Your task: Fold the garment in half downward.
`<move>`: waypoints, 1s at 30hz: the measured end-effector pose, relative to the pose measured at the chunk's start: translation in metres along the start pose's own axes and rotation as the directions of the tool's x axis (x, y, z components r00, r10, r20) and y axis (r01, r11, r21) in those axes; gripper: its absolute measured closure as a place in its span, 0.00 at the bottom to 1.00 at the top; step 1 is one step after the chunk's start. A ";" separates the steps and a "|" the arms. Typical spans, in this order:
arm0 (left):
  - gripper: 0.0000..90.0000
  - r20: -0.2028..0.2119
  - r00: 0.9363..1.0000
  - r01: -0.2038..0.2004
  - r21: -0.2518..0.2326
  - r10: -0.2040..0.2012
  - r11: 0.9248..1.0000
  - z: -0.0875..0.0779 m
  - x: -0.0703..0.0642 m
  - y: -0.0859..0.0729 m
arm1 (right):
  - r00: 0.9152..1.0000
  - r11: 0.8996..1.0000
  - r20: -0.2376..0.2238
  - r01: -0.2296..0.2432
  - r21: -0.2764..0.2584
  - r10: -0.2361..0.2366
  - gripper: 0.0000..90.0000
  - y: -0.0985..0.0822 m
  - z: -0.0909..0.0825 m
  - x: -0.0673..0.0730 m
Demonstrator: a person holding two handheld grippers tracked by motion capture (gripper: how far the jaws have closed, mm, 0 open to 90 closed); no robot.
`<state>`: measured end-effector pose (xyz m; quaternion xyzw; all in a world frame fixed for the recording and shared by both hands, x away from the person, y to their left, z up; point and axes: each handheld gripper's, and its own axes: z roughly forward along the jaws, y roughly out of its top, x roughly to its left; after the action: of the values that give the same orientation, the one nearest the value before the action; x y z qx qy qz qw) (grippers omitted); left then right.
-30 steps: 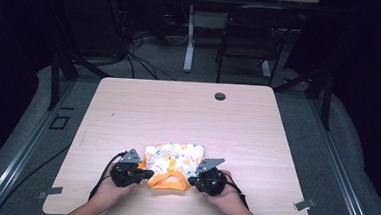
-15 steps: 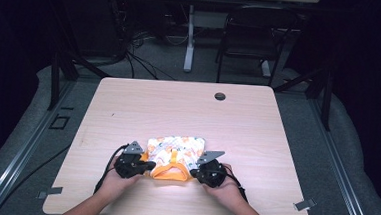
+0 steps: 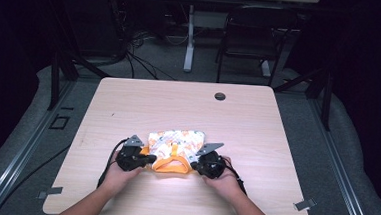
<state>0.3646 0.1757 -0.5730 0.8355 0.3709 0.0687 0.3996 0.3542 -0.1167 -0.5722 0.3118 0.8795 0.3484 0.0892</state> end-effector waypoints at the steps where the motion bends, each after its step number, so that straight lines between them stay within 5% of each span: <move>1: 1.00 -0.007 1.000 -0.001 0.001 0.001 1.000 0.001 0.000 0.001 | 1.000 1.000 0.005 -0.004 -0.004 0.004 0.99 0.001 0.001 -0.001; 8: 1.00 -0.022 0.999 0.022 -0.026 -0.023 0.999 0.001 0.003 0.004 | 1.000 1.000 0.017 -0.018 -0.013 0.018 0.98 0.004 0.001 -0.004; 15: 0.99 -0.003 1.000 0.031 -0.062 -0.031 0.998 -0.018 0.000 0.007 | 0.999 0.997 0.023 -0.020 -0.075 0.022 0.97 0.007 -0.018 -0.004; 30: 0.95 -0.009 0.999 -0.052 -0.075 0.051 0.996 -0.053 -0.019 -0.011 | 0.999 0.993 0.032 0.026 -0.117 -0.023 0.93 -0.012 -0.058 0.019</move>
<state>0.3231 0.2003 -0.5416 0.8288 0.3479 0.0957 0.4276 0.3110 -0.1443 -0.5362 0.3004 0.8597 0.3937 0.1252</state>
